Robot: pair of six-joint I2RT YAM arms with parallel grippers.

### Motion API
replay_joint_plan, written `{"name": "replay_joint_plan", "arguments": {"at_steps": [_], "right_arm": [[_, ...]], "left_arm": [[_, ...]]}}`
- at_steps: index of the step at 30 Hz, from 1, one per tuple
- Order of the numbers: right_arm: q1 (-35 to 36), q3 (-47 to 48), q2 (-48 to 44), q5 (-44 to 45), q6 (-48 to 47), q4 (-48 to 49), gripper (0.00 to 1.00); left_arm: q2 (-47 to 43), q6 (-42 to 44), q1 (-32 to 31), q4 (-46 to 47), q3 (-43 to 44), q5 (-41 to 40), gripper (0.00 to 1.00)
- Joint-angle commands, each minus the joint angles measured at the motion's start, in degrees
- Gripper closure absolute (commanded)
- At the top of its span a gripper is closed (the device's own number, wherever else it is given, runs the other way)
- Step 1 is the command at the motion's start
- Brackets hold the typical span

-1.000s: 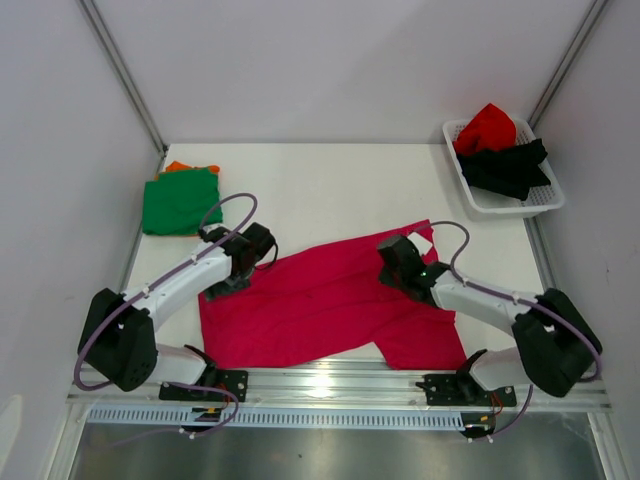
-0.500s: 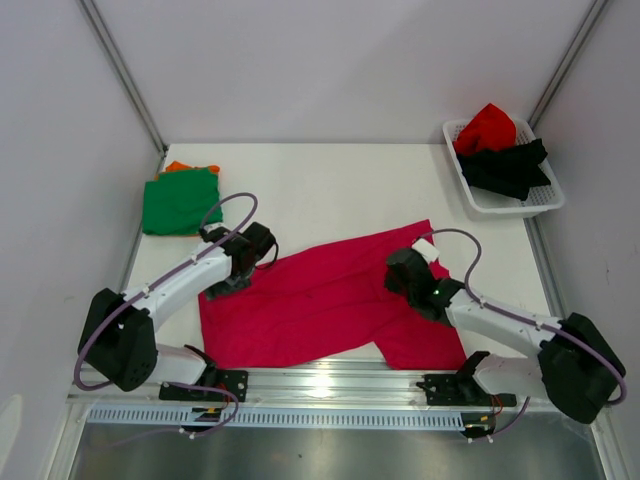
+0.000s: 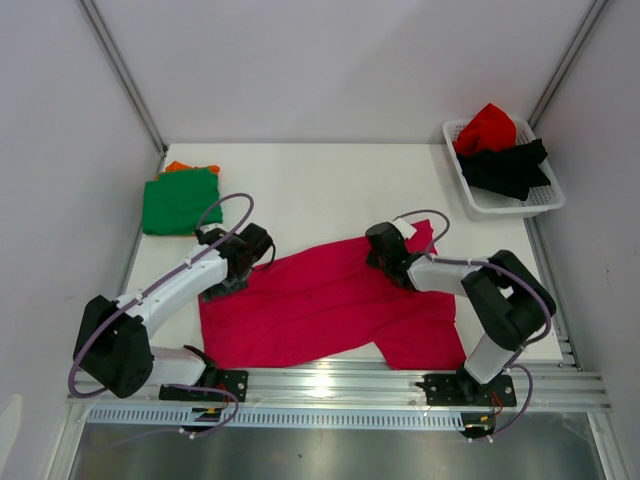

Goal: Fold and stack the t-shirts
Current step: Fold the flattened tshirt in 1/3 of the way

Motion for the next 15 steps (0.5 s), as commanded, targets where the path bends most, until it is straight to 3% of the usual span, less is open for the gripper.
{"name": "replay_joint_plan", "arguments": {"at_steps": [1, 15], "right_arm": [[-0.45, 3.30, 4.73, -1.80, -1.33, 3.74, 0.77], [-9.58, 17.01, 14.69, -2.33, 1.30, -5.40, 0.80]], "left_arm": [[-1.59, -0.15, -0.46, -1.12, 1.97, -2.14, 0.37], [-4.31, -0.50, -0.46, -3.67, 2.49, -3.20, 0.37]]}}
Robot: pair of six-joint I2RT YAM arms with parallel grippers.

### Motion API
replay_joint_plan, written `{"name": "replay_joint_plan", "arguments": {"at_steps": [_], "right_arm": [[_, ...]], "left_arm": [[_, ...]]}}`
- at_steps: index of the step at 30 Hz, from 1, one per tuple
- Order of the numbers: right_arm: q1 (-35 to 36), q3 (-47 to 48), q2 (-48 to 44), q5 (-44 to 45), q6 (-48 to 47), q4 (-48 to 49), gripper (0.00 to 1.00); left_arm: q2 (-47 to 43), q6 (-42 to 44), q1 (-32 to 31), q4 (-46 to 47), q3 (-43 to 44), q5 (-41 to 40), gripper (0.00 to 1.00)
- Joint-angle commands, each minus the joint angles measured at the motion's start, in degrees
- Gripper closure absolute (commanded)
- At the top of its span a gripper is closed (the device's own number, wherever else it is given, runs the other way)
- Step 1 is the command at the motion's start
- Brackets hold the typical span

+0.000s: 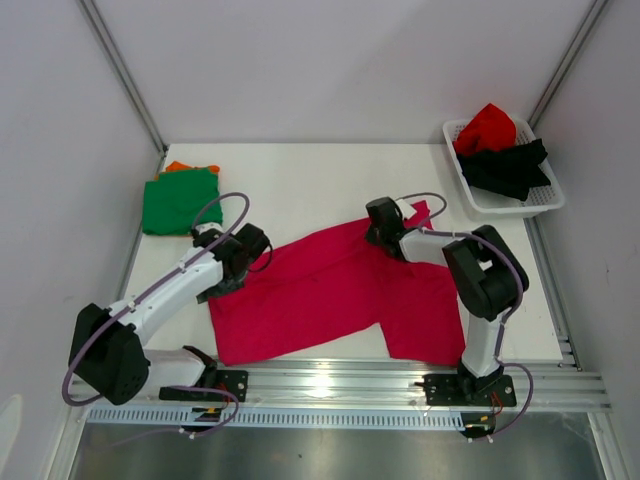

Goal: Fold and stack the t-shirts
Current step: Fold the flattened tshirt in 1/3 of the way

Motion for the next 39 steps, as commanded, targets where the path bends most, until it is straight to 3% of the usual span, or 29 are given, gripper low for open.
{"name": "replay_joint_plan", "arguments": {"at_steps": [1, 12, 21, 39], "right_arm": [[-4.79, 3.28, 0.89, 1.11, 1.32, -4.96, 0.80], [-11.66, 4.26, -0.86, 2.60, 0.71, -9.88, 0.80], [-11.76, -1.28, -3.85, -3.73, -0.87, -0.05, 0.80], [-14.65, 1.27, -3.59, 5.58, 0.79, -12.07, 0.81]], "left_arm": [[-2.69, -0.54, -0.46, -1.49, 2.06, -1.76, 0.37], [-4.37, -0.72, -0.37, -1.93, 1.97, -1.67, 0.37], [-3.40, -0.37, -0.46, -0.87, 1.62, -0.87, 0.37], [-5.07, -0.46, -0.46, -2.28, 2.06, -1.67, 0.37]]}}
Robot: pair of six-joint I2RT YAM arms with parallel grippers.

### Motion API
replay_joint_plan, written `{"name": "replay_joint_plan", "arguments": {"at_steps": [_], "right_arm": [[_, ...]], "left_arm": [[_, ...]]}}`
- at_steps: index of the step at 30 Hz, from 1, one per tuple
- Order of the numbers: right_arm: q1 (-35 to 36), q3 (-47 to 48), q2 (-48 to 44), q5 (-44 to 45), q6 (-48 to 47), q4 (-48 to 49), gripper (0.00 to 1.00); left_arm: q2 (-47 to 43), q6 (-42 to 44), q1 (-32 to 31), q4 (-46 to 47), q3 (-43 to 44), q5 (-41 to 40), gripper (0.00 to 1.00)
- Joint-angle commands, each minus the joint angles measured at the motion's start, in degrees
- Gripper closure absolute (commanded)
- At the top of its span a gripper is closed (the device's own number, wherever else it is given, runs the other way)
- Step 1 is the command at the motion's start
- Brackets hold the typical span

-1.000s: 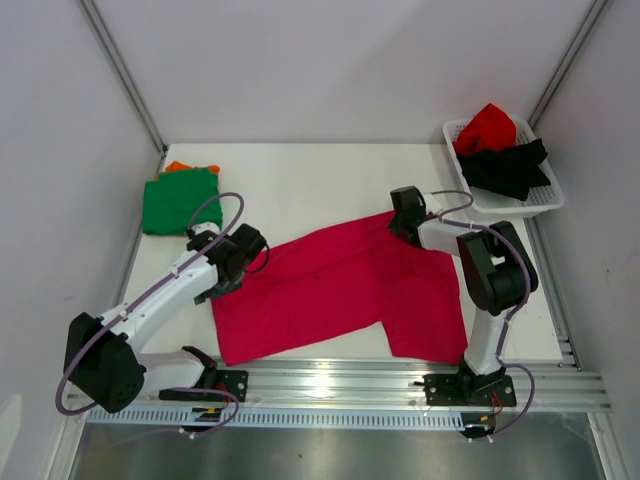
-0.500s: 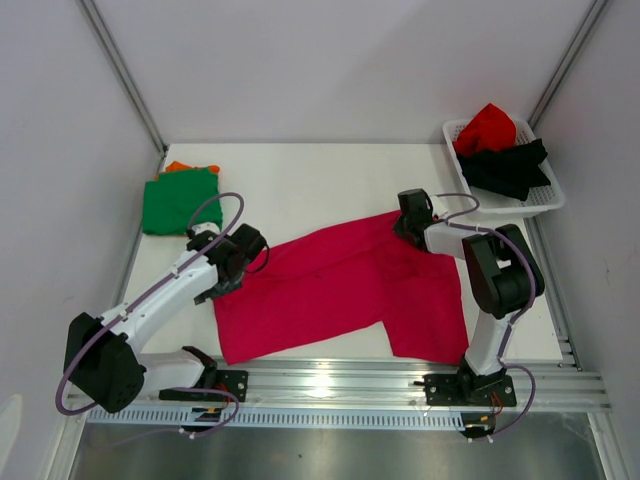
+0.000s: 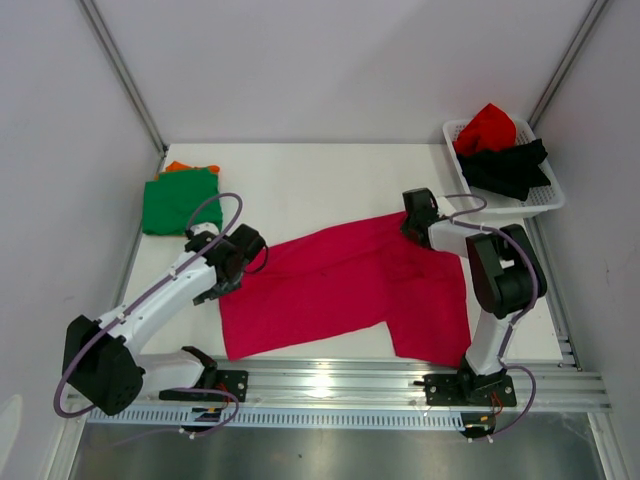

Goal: Fold and stack the t-shirts
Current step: Fold the flattened tshirt in 1/3 of the way

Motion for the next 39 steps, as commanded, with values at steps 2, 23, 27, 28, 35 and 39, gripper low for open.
{"name": "replay_joint_plan", "arguments": {"at_steps": [2, 23, 27, 28, 35, 39], "right_arm": [[-2.17, 0.72, -1.99, 5.48, 1.80, -6.29, 0.81], [0.45, -6.93, -17.72, -12.27, -7.23, 14.27, 0.74], [3.62, -6.22, -22.64, -14.63, -7.43, 14.71, 0.70], [4.23, -6.14, -22.74, -17.34, -6.81, 15.06, 0.69], [12.75, -5.70, -12.48, -27.90, 1.35, 22.26, 0.69], [17.76, -2.63, -5.96, -30.81, 15.75, 21.48, 0.69]], "left_arm": [[-1.62, -0.46, -0.35, -0.42, 1.73, -1.65, 0.37], [-1.01, -0.63, -0.44, 1.60, -0.03, -0.33, 0.36], [-2.58, -5.02, -0.44, -1.73, 1.81, -2.43, 0.36], [-3.54, -6.77, -0.44, -2.26, 2.25, -2.96, 0.36], [-16.20, -4.51, -0.35, 3.34, 6.91, -3.23, 0.33], [-19.81, -3.01, -0.35, 4.94, 7.53, -5.68, 0.30]]}}
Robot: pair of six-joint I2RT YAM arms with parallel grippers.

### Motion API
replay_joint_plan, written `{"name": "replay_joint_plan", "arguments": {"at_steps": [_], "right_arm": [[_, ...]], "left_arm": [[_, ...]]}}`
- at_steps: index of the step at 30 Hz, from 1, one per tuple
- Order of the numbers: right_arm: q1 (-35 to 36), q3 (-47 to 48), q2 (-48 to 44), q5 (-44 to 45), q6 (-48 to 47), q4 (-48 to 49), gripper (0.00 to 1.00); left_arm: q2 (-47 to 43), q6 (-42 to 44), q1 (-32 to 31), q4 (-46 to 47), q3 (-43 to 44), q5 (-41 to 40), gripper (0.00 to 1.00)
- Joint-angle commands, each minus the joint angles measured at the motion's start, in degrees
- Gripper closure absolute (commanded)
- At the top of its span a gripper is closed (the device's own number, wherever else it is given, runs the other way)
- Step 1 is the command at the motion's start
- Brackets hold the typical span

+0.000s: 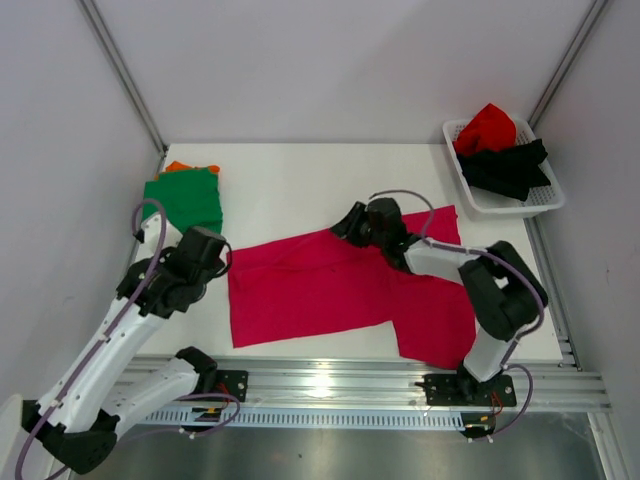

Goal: Fold and stack the t-shirts
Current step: Fold the flattened tshirt in 1/3 of the way

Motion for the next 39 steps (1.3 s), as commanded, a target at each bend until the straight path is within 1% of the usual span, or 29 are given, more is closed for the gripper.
{"name": "replay_joint_plan", "arguments": {"at_steps": [1, 5, 7, 13, 15, 20, 24, 25, 28, 29, 30, 31, 32, 33, 34, 35, 36, 37, 38, 39], "right_arm": [[5.74, 3.37, 4.21, -4.76, 15.93, 2.44, 0.69], [13.31, 7.84, 8.08, -2.74, 26.07, 0.53, 0.68], [16.73, 10.13, 10.19, -2.82, 30.20, 1.82, 0.67], [21.14, 17.08, 15.64, -6.16, 34.96, 0.17, 0.65], [22.90, 19.10, 16.35, -5.73, 35.49, -1.59, 0.64], [25.54, 22.62, 18.45, -0.55, 31.37, -9.15, 0.60], [25.72, 23.67, 20.56, -0.37, 30.66, -10.30, 0.56], [25.63, 23.76, 20.83, -0.37, 30.66, -10.82, 0.53], [25.54, 23.06, 21.62, -0.63, 30.23, -10.65, 0.53], [25.54, 22.28, 20.32, 0.15, 29.44, -10.21, 0.53], [25.46, 21.05, 19.00, 1.29, 28.13, -9.43, 0.53], [25.28, 17.64, 17.42, 2.87, 24.81, -9.25, 0.54], [25.19, 15.78, 13.14, 7.59, 22.86, -9.07, 0.54], [24.84, 13.94, 10.83, 9.72, 20.92, -8.89, 0.54], [23.97, 10.70, 8.64, 11.57, 17.69, -9.15, 0.54], [23.53, 9.10, 6.09, 14.98, 16.00, -9.33, 0.54], [23.09, 7.78, 1.37, 16.58, 14.50, -9.85, 0.54], [22.65, 6.64, -0.68, 17.73, 13.27, -10.64, 0.53], [21.42, 5.06, -2.62, 19.13, 12.21, -11.69, 0.53], [20.80, 4.08, -6.29, 19.49, 11.59, -12.31, 0.54]], "left_arm": [[-0.65, 1.10, -0.35, 1.79, 2.00, -3.78, 0.30], [1.81, -0.74, -0.35, -2.07, 3.05, -4.67, 0.30], [2.69, -2.23, -0.35, -4.09, 3.23, -5.28, 0.30], [1.21, -3.29, -0.35, -5.94, 2.01, -7.04, 0.30], [-0.29, -3.47, -0.35, -6.38, 1.65, -7.65, 0.29], [-3.10, -2.42, -0.35, -5.51, 0.60, -8.01, 0.27], [-3.81, -0.14, -0.26, -3.41, -0.36, -7.22, 0.26], [-3.63, 0.13, -0.35, -3.14, -0.55, -6.96, 0.26], [-1.79, 4.25, -0.35, 1.25, -1.69, -4.76, 0.22], [-1.18, 6.44, -0.26, 3.44, -2.21, -3.45, 0.21], [-0.30, 11.86, -0.26, 6.16, -2.74, 0.39, 0.21], [1.62, 13.91, -0.26, 11.14, -3.44, 2.60, 0.22], [2.77, 15.67, -0.26, 12.85, -3.36, 4.54, 0.22], [3.92, 16.21, -0.26, 14.52, -3.88, 7.35, 0.22], [5.84, 16.91, -0.26, 19.23, -5.63, 8.77, 0.22], [6.90, 18.14, -0.26, 21.54, -6.43, 10.08, 0.22], [8.13, 17.98, -0.26, 22.87, -7.04, 10.62, 0.22], [9.71, 17.54, -0.18, 23.40, -7.83, 10.97, 0.22], [13.21, 16.67, -0.17, 23.50, -7.76, 11.15, 0.22], [15.16, 16.40, -0.17, 23.59, -7.58, 11.24, 0.23]]}}
